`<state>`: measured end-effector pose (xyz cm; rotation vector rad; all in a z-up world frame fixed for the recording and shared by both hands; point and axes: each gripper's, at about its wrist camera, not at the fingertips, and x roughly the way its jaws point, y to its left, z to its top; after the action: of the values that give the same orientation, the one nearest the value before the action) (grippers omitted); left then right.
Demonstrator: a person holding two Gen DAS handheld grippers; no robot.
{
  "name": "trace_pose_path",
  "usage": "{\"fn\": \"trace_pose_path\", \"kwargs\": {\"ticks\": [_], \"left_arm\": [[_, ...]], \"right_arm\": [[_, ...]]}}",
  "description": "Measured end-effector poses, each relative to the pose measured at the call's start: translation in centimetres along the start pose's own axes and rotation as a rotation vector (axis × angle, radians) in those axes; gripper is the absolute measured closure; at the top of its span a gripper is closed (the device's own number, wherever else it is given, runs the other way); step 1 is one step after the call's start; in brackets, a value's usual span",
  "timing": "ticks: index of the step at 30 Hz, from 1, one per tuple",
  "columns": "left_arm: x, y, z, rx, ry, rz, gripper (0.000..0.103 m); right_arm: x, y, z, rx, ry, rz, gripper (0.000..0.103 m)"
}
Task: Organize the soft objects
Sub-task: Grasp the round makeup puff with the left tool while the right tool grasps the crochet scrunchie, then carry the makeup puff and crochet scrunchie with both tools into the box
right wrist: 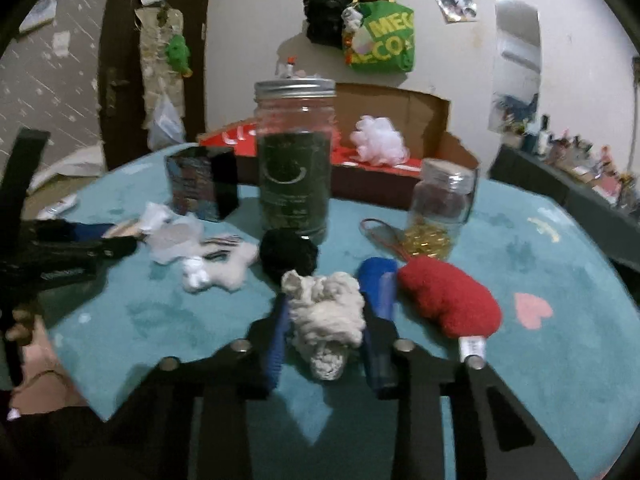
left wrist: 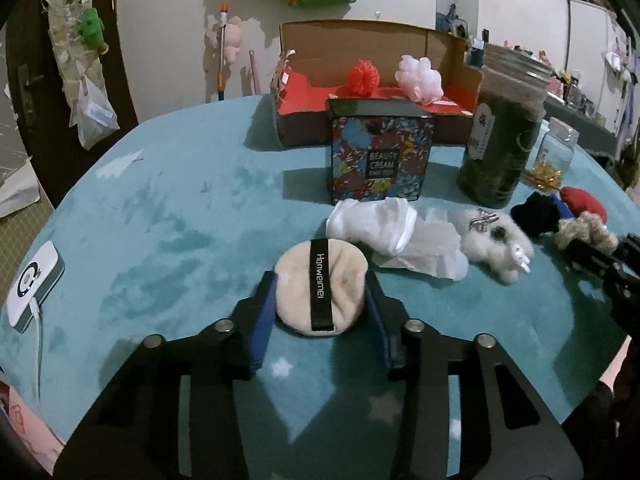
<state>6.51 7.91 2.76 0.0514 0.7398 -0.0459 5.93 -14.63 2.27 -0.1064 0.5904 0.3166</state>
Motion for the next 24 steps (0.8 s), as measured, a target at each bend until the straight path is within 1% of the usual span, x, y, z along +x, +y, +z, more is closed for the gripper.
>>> {"fn": "trace_pose_path", "kwargs": {"ticks": [2, 5, 11, 13, 17, 21, 24], "left_arm": [[-0.5, -0.1, 0.1, -0.006, -0.008, -0.004, 0.074], [-1.9, -0.3, 0.3, -0.008, -0.029, -0.027, 0.074], [-4.2, -1.9, 0.9, 0.043, -0.088, -0.075, 0.077], [-4.4, -2.4, 1.1, 0.046, -0.088, -0.099, 0.077], [-4.9, -4.1, 1.4, 0.065, -0.101, -0.172, 0.077], [-5.0, -5.9, 1.5, 0.1, -0.11, -0.214, 0.077], [-5.1, -6.6, 1.4, 0.109, -0.111, -0.234, 0.077]], "right_arm": [[-0.1, 0.0, 0.0, 0.003, -0.005, -0.002, 0.076], [-0.7, 0.2, 0.0, 0.001, -0.022, 0.004, 0.076], [-2.0, 0.1, 0.6, 0.004, -0.054, 0.015, 0.076], [-2.4, 0.0, 0.8, 0.005, -0.063, 0.012, 0.076], [-3.2, -0.2, 1.0, 0.01, -0.084, 0.003, 0.076], [-3.4, -0.5, 1.0, 0.021, -0.084, -0.003, 0.076], [-3.5, -0.7, 1.0, 0.026, -0.083, -0.005, 0.076]]}}
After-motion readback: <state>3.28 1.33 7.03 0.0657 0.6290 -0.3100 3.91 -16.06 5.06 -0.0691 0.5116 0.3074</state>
